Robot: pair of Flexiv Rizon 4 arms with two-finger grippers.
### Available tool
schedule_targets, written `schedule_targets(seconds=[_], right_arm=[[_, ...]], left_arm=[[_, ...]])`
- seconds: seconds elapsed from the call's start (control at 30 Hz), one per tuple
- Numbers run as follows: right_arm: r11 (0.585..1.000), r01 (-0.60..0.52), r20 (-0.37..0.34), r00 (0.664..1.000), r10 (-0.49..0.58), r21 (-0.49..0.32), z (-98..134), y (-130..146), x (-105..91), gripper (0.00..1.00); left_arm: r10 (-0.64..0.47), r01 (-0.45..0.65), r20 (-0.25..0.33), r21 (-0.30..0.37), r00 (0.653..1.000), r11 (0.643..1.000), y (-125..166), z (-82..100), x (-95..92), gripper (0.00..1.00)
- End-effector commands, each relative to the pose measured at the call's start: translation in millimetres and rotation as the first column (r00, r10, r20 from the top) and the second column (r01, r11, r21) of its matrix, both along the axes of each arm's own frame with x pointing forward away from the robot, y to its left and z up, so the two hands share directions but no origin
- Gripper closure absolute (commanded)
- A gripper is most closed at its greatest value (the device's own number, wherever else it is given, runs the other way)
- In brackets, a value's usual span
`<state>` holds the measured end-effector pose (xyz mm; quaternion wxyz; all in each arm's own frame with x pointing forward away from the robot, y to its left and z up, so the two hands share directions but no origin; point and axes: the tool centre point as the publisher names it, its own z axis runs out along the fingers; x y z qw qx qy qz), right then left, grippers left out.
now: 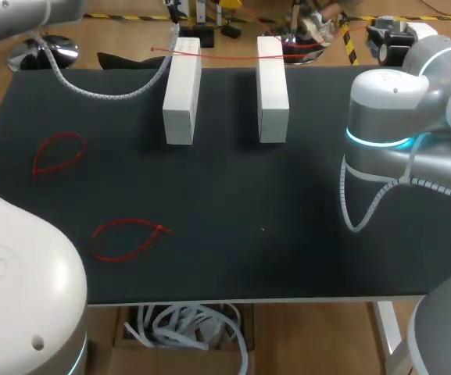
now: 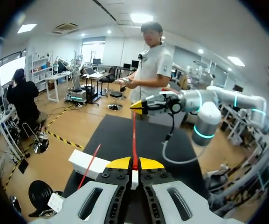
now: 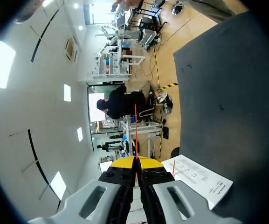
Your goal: Grab the tape and strap the tape.
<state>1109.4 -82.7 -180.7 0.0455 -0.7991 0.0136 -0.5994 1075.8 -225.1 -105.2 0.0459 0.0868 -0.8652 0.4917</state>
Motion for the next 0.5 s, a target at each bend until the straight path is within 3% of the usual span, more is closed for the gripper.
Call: schedule_targets(seconds=[0.03, 0.5], right_arm=[[1.0, 0.0, -0.006, 1.0, 0.0, -0.002, 2, 0, 0.3, 1.0], [1.0, 0.0, -0.006, 1.0, 0.0, -0.002, 2, 0, 0.3, 1.0]], left_arm=[[-0.032, 0.034, -0.032, 0.058, 0.999, 0.998, -22, 4.4, 14.7, 1.0], [-0.154, 0.156, -0.027, 0.228, 0.988, 0.961, -66, 8.2, 15.9, 1.0]])
